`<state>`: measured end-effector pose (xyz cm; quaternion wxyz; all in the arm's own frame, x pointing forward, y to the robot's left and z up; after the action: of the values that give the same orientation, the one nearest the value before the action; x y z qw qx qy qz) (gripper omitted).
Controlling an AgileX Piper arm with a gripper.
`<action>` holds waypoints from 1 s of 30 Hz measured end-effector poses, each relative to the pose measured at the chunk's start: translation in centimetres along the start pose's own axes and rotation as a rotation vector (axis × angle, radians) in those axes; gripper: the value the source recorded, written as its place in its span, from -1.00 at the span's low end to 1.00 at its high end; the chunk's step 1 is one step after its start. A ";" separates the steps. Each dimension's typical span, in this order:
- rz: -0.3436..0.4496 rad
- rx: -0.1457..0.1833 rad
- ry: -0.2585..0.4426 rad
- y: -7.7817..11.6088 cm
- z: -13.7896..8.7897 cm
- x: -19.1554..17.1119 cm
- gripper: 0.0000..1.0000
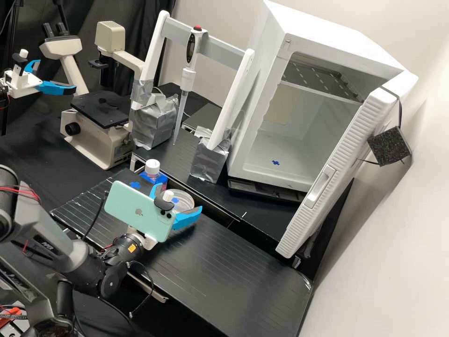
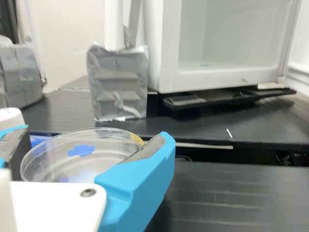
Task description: Open the lid
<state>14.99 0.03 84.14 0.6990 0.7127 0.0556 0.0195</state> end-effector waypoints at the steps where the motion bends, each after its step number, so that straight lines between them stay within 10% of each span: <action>1: 0.001 -0.001 0.007 0.0 -0.2 -0.1 -1.00; 16: 0.103 -0.023 -0.002 1.3 -0.8 -1.2 -1.00; 30: 0.279 0.172 -0.232 4.7 4.7 -0.9 -1.00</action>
<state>14.81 -4.81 88.82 0.6276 0.7682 -0.1229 0.0292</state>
